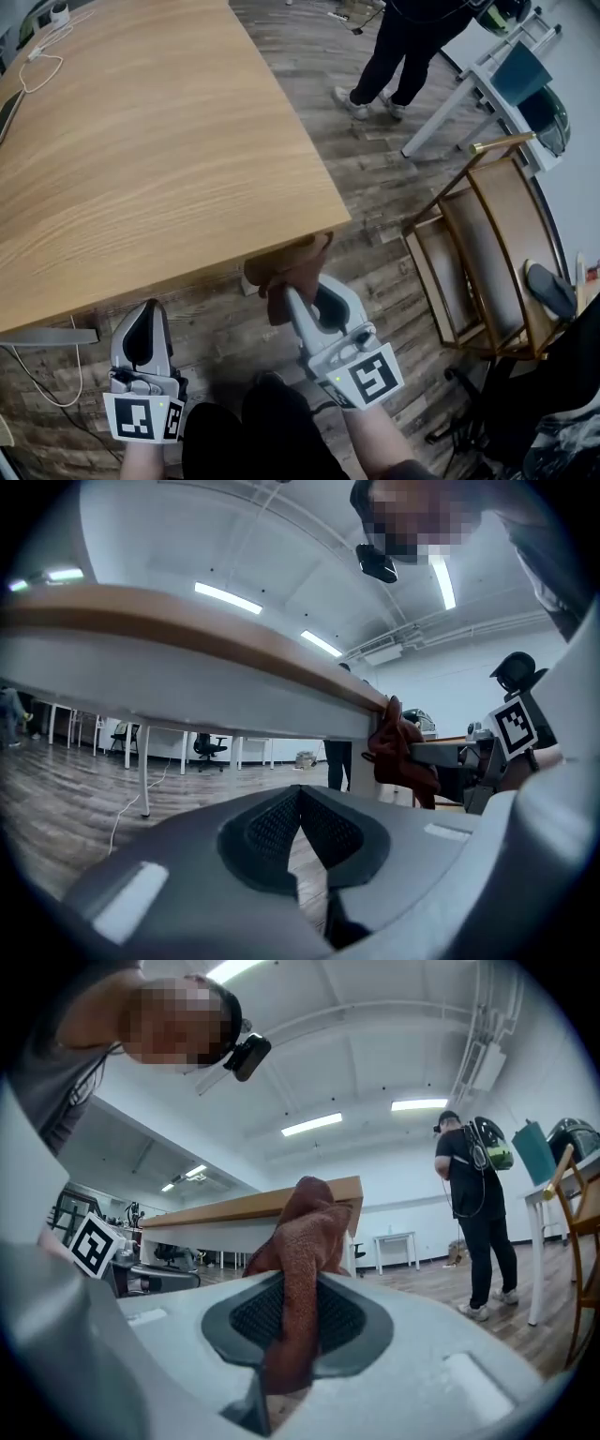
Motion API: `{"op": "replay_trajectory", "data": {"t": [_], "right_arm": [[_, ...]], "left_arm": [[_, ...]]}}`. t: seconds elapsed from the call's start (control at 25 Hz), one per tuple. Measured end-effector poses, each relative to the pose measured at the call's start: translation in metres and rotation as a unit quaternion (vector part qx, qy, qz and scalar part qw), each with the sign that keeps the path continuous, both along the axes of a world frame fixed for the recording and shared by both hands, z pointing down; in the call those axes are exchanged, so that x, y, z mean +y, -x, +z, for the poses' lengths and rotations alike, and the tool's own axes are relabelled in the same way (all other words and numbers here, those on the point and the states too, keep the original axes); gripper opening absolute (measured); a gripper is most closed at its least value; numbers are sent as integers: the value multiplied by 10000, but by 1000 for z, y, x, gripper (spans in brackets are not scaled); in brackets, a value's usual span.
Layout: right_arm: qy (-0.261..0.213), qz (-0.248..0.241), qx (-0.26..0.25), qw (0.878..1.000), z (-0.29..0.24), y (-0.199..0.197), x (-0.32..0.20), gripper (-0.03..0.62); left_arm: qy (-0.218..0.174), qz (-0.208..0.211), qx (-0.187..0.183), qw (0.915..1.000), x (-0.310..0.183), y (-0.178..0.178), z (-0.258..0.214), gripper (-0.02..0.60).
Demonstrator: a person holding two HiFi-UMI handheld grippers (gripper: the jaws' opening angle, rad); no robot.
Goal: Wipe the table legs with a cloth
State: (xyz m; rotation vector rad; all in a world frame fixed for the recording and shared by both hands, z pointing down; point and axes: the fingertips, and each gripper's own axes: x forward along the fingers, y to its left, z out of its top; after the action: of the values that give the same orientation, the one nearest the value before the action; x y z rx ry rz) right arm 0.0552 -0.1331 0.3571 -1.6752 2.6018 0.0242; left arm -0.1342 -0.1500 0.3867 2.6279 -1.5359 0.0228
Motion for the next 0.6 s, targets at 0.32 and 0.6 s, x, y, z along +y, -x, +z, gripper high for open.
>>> {"op": "replay_trajectory", "data": {"t": [0.32, 0.6], "right_arm": [[-459, 35, 76, 9989, 56, -5, -7, 63], [-43, 225, 72, 9997, 135, -12, -9, 63]], "left_arm": [[-371, 75, 142, 9992, -26, 2, 67, 18], [-278, -24, 150, 9995, -38, 24, 132, 18]]}}
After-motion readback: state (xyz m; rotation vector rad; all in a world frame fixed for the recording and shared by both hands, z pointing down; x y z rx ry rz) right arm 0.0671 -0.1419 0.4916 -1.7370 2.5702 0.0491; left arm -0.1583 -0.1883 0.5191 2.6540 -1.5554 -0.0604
